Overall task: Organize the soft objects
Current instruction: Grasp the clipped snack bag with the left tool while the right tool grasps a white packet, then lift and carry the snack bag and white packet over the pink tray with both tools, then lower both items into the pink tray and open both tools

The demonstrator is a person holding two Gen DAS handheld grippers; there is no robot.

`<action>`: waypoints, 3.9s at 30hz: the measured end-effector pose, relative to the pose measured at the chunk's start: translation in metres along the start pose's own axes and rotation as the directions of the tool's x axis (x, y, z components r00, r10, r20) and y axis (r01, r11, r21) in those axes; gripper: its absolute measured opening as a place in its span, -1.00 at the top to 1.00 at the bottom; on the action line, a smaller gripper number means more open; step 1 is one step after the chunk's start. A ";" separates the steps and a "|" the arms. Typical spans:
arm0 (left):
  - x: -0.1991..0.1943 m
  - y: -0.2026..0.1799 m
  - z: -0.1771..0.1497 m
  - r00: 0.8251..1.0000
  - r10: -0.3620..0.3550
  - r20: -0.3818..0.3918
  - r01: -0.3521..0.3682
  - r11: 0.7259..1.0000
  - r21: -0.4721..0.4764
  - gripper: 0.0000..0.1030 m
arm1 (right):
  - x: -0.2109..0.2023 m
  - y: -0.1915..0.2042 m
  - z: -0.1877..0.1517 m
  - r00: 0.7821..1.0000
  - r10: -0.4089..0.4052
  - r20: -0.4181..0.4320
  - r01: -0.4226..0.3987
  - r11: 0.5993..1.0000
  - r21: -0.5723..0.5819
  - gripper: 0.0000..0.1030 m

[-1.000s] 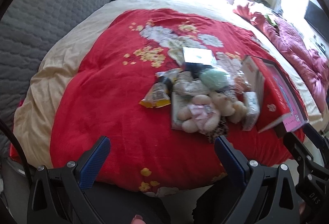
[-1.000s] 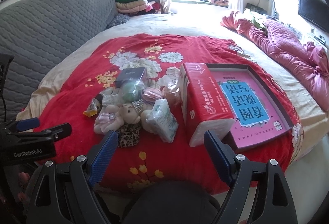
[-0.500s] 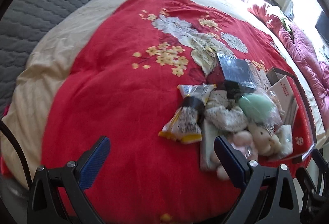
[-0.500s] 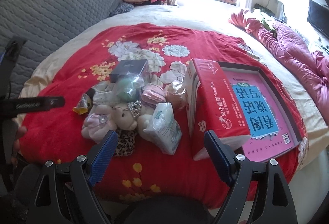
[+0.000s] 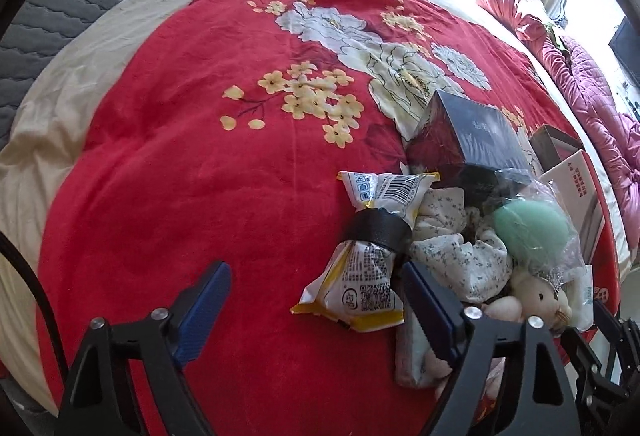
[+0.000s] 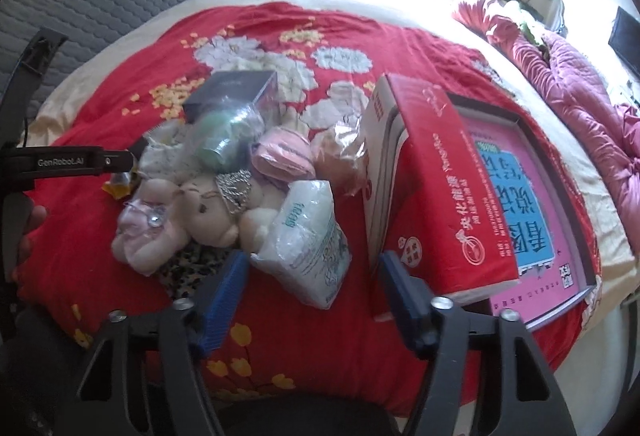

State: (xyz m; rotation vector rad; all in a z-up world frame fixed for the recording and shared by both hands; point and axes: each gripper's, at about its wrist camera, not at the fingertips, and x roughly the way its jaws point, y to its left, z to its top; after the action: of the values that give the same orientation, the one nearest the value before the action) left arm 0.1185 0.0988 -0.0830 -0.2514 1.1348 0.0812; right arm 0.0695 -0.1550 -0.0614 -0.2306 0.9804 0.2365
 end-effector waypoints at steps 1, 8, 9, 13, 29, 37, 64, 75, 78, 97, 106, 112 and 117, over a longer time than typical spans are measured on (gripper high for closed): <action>0.004 0.000 0.001 1.000 0.001 -0.007 -0.001 1.000 0.000 -0.61 | 0.002 -0.001 0.001 1.000 -0.001 -0.001 0.001 1.000 0.000 -0.09; 0.016 -0.007 0.006 0.999 -0.033 -0.025 0.033 0.999 0.013 -0.49 | 0.007 -0.007 0.011 0.999 -0.009 0.031 0.009 1.000 0.006 0.34; 0.017 -0.008 0.007 0.999 -0.041 -0.024 0.041 0.999 0.017 -0.41 | 0.007 -0.010 0.012 0.999 -0.006 0.036 0.005 1.000 0.019 0.36; 0.024 -0.012 0.012 0.991 -0.125 -0.037 0.126 0.992 0.001 0.00 | 0.001 -0.023 0.011 0.998 0.025 0.064 -0.030 0.997 0.074 0.48; -0.001 0.002 -0.003 0.992 -0.119 0.032 0.120 0.992 -0.026 0.27 | 0.008 -0.023 0.009 1.000 0.018 0.020 -0.020 0.996 0.091 0.58; -0.054 0.000 -0.016 0.989 -0.109 0.104 0.111 0.994 -0.014 0.27 | -0.012 -0.040 0.006 0.993 0.067 0.094 -0.083 0.982 0.171 0.68; -0.198 -0.171 -0.028 0.959 -0.192 0.210 0.121 0.943 0.310 0.27 | -0.220 -0.126 0.014 0.883 0.182 0.433 -0.363 0.849 0.383 0.68; -0.160 -0.286 -0.035 0.963 -0.253 0.088 0.188 0.873 0.451 0.27 | -0.216 -0.222 -0.016 0.902 0.015 0.432 -0.280 0.781 0.558 0.68; -0.141 -0.316 -0.039 0.966 -0.254 0.034 0.207 0.851 0.482 0.27 | -0.202 -0.244 -0.026 0.909 0.008 0.416 -0.278 0.756 0.593 0.68; -0.027 -0.410 -0.055 0.988 -0.089 -0.123 0.146 0.779 0.609 0.27 | -0.076 -0.315 -0.045 0.958 0.088 0.272 -0.253 0.707 0.660 0.67; -0.002 -0.423 -0.059 0.989 -0.022 -0.144 0.111 0.753 0.649 0.27 | -0.024 -0.324 -0.057 0.980 0.109 0.168 -0.195 0.706 0.681 0.67; 0.010 -0.426 -0.059 0.987 -0.012 -0.158 0.112 0.757 0.644 0.26 | -0.011 -0.324 -0.065 0.989 0.054 0.137 -0.132 0.739 0.660 0.60; 0.019 -0.427 -0.062 0.984 -0.008 -0.176 0.120 0.761 0.638 0.26 | -0.011 -0.323 -0.064 0.995 -0.056 0.078 -0.003 0.792 0.611 0.43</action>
State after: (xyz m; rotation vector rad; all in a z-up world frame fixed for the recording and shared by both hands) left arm 0.1538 -0.3312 -0.0576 0.3350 1.2497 -0.4040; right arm 0.1101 -0.4820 -0.0591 0.3640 0.9129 -0.1070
